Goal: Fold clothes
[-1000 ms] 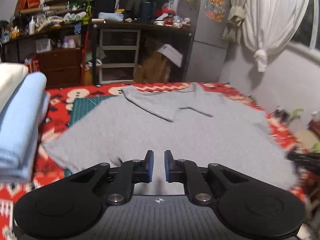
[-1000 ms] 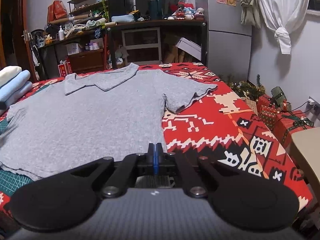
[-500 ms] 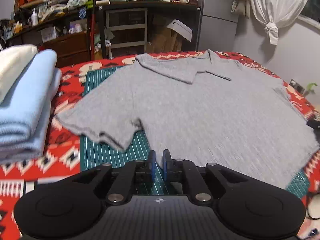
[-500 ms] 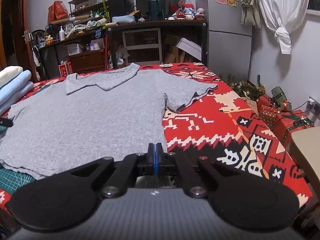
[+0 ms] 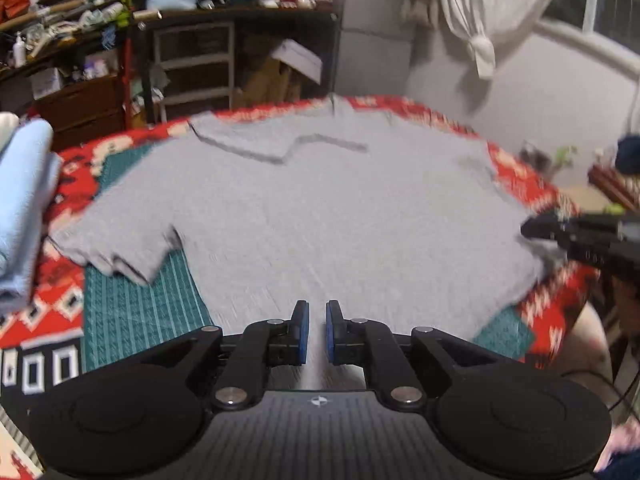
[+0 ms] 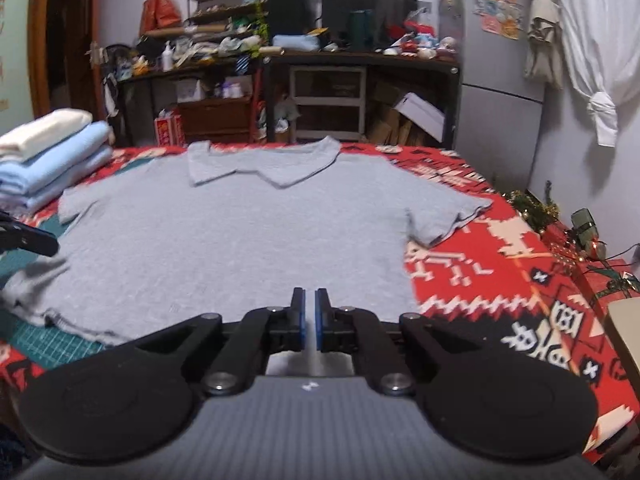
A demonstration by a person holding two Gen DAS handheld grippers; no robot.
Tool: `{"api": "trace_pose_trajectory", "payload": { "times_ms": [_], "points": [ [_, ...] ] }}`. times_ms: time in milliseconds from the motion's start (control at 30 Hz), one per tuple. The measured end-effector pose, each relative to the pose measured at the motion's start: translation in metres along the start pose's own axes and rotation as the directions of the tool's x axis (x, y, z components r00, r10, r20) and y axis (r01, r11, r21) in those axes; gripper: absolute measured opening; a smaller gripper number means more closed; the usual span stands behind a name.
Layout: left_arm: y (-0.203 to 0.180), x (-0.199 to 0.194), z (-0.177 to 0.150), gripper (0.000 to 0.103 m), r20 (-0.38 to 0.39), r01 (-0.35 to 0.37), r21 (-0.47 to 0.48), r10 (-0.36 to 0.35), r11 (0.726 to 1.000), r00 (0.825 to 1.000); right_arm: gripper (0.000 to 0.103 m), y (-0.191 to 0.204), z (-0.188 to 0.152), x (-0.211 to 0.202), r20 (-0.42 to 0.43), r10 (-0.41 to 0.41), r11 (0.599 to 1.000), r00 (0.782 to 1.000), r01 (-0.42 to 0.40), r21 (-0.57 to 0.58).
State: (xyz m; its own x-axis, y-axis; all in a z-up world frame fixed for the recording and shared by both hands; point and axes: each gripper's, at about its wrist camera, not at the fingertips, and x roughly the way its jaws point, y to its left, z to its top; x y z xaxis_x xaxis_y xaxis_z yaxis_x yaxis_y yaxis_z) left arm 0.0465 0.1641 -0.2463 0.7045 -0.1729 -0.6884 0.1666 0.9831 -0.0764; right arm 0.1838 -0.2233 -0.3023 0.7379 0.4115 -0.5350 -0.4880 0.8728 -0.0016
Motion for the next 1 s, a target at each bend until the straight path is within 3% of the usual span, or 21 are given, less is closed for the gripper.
{"api": "trace_pose_trajectory", "payload": {
  "times_ms": [100, 267, 467, 567, 633, 733, 767, 800, 867, 900, 933, 967, 1000],
  "points": [
    [-0.001, -0.008, -0.011, 0.010, 0.016, -0.012, 0.032, 0.011, 0.999, 1.000, 0.004, 0.005, -0.011, -0.005, -0.015, -0.002, 1.000, 1.000, 0.001, -0.024],
    [-0.001, -0.021, -0.015, 0.010, 0.038, 0.035, 0.029, -0.036, 0.999, 0.999, 0.005, 0.004, -0.021, -0.025, 0.004, 0.007, 1.000, 1.000, -0.007, -0.022],
    [-0.031, -0.003, 0.000, 0.010, 0.069, 0.174, 0.038, -0.176, 0.984, 0.982, 0.004, 0.024, -0.010, -0.023, 0.026, 0.077, 0.995, 0.997, -0.075, -0.058],
    [-0.048, 0.011, -0.003, 0.011, 0.016, 0.161, 0.098, -0.163, 0.982, 0.986, 0.004, 0.035, -0.014, -0.021, 0.001, 0.095, 0.992, 0.995, -0.095, -0.078],
    [-0.053, 0.008, -0.009, 0.011, 0.032, 0.142, 0.133, -0.148, 0.981, 0.989, 0.004, 0.037, -0.021, -0.025, -0.004, 0.092, 0.992, 0.996, -0.092, -0.086],
    [-0.047, -0.001, -0.013, 0.012, 0.034, 0.142, 0.114, -0.147, 0.983, 0.989, 0.004, 0.034, -0.027, -0.036, -0.011, 0.098, 0.993, 0.995, -0.099, -0.071],
    [-0.042, -0.006, -0.013, 0.016, 0.047, 0.134, 0.089, -0.138, 0.987, 0.989, 0.010, 0.032, -0.027, -0.040, -0.009, 0.098, 0.993, 0.995, -0.098, -0.061],
    [-0.037, -0.011, -0.014, 0.020, 0.060, 0.125, 0.064, -0.129, 0.990, 0.990, 0.022, 0.029, -0.027, -0.044, -0.002, 0.087, 0.994, 0.996, -0.087, -0.061],
    [-0.029, -0.019, -0.015, 0.040, 0.093, 0.069, 0.020, -0.070, 0.997, 0.993, 0.039, 0.026, -0.024, -0.051, 0.016, 0.056, 0.996, 0.998, -0.054, -0.072],
    [-0.025, -0.023, -0.016, 0.046, 0.109, 0.032, 0.001, -0.032, 0.999, 0.994, 0.044, 0.024, -0.023, -0.054, 0.027, 0.039, 0.996, 0.999, -0.036, -0.080],
    [-0.021, -0.027, -0.017, 0.059, 0.121, -0.002, -0.017, 0.004, 1.000, 0.993, 0.049, 0.022, -0.021, -0.056, 0.037, 0.026, 0.996, 0.999, -0.023, -0.085],
    [-0.018, -0.028, -0.019, 0.072, 0.125, -0.034, -0.035, 0.038, 0.999, 0.991, 0.064, 0.019, -0.019, -0.057, 0.045, 0.017, 0.996, 0.999, -0.012, -0.089],
    [-0.014, -0.030, -0.021, 0.076, 0.126, -0.064, -0.053, 0.071, 0.997, 0.990, 0.080, 0.016, -0.017, -0.057, 0.053, 0.006, 0.996, 0.999, -0.001, -0.090]
  ]
}}
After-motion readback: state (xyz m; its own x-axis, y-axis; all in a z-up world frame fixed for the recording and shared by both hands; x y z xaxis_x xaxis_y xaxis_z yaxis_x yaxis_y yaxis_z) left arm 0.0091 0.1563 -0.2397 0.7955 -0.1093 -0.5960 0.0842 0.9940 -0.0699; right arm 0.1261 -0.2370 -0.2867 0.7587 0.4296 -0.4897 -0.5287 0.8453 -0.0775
